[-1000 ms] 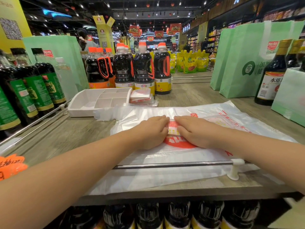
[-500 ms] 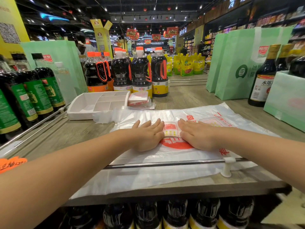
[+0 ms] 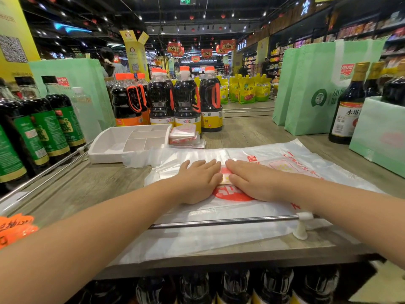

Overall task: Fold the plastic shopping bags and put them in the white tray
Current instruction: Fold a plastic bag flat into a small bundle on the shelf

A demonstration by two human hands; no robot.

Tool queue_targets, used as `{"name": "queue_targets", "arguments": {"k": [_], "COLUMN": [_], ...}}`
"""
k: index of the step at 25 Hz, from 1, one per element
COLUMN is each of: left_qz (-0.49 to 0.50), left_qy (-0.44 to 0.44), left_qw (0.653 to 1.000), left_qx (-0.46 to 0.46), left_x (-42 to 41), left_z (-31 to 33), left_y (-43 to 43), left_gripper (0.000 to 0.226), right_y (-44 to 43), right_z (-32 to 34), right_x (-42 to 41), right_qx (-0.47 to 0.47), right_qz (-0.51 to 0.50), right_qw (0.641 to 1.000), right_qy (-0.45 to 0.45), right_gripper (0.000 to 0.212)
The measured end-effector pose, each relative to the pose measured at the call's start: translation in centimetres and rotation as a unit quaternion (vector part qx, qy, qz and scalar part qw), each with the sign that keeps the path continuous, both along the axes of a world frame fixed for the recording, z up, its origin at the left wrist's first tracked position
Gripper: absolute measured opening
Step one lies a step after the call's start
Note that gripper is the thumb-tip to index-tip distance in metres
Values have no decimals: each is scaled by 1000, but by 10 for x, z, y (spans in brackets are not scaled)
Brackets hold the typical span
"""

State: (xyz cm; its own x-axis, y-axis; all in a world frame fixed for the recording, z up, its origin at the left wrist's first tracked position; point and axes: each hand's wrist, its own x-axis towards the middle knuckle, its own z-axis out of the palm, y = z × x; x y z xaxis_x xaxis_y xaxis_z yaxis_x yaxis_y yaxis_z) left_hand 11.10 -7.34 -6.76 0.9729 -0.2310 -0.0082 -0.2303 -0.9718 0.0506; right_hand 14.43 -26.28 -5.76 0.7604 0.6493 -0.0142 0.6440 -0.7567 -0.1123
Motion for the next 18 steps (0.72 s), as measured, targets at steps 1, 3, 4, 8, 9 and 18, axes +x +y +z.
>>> {"name": "queue_targets", "arguments": {"k": [1, 3, 4, 8, 9, 18], "left_qz": [-2, -6, -8, -9, -10, 36], "left_qy": [30, 59, 66, 72, 70, -57], "left_qw": [1000, 998, 997, 997, 997, 978], "left_qx": [7, 24, 31, 36, 30, -195], "left_x": [0, -1, -1, -1, -2, -7], "left_z": [1, 5, 6, 6, 5, 14], "left_y": [2, 8, 10, 14, 15, 9], "left_gripper": [56, 58, 58, 57, 57, 45], "right_y": [-1, -5, -8, -21, -22, -18], "right_z": [1, 4, 6, 6, 6, 13], "right_x": [1, 3, 4, 9, 8, -2], "right_qx": [-17, -41, -49, -53, -48, 143], "right_qz": [0, 1, 0, -5, -9, -74], "right_qw": [1000, 998, 997, 995, 994, 986], "right_qy": [21, 50, 58, 87, 93, 33], "right_gripper": [59, 61, 61, 60, 60, 61]}}
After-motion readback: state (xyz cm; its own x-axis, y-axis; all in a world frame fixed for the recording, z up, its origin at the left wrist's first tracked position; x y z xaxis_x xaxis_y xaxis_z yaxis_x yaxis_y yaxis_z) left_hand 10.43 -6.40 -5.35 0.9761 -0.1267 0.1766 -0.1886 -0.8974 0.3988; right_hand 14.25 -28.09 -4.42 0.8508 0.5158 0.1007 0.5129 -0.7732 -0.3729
